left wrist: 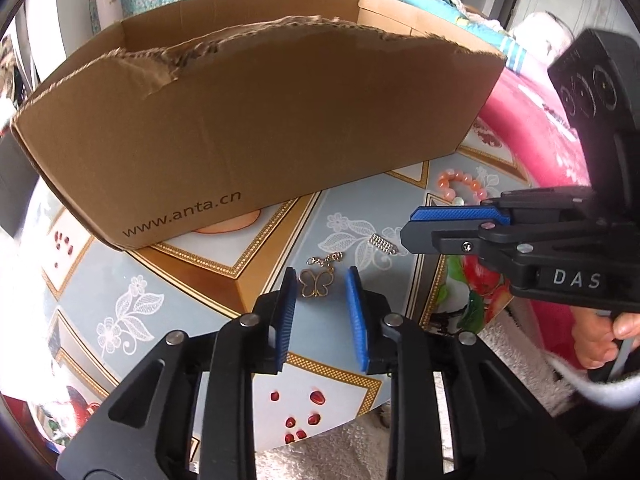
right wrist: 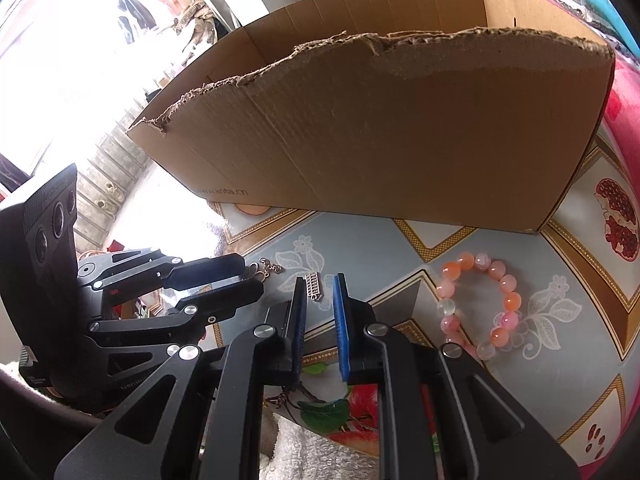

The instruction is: Organize jewelry

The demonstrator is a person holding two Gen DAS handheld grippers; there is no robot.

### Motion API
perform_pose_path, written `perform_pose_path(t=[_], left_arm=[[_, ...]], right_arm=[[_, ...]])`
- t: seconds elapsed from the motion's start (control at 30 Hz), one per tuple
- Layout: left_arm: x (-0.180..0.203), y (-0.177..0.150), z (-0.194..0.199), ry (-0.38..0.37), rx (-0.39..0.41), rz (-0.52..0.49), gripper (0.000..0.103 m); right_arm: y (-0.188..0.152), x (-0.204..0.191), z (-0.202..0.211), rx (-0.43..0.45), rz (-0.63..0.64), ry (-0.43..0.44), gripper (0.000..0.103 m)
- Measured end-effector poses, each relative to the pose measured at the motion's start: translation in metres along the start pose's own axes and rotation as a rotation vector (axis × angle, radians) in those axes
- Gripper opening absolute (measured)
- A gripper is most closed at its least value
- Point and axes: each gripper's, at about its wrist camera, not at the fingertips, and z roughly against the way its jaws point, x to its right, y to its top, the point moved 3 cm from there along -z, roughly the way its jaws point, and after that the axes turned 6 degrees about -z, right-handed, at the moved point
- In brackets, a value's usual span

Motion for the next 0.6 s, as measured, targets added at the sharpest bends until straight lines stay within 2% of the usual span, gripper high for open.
perform_pose_path(t=[0.1, 0.17, 0.23, 0.33, 0.37, 0.6], left_arm=[[0.013, 0.001, -0.004, 0.087, 0.002, -0.061, 0.019], [0.02, 0.003, -0.007, 0.096, 0.009, -0.078, 0.014], [0.023, 0.003, -0.008, 0.107, 0.011, -0.088, 0.014], [0.022, 0.002, -0.008, 0.093, 0.02, -0.08, 0.013], [0.021, 0.002, -0.007, 0.084, 0.025, -0.074, 0.001], [0.01, 0.0, -0.001, 0.034, 0.032, -0.04, 0.0]], right_arm=[[0.0, 0.0, 0.0, 0.001, -0.001, 0.001, 0.014], [0.0, 0.001, 0.001, 0.004, -0.004, 0.002, 0.014], [-0.001, 0.003, 0.002, 0.008, -0.007, 0.003, 0.014], [-0.001, 0.004, 0.004, 0.012, -0.011, 0.004, 0.014], [-0.001, 0.005, 0.004, 0.013, -0.011, 0.004, 0.014], [-0.001, 0.005, 0.006, 0.016, -0.011, 0.004, 0.014]])
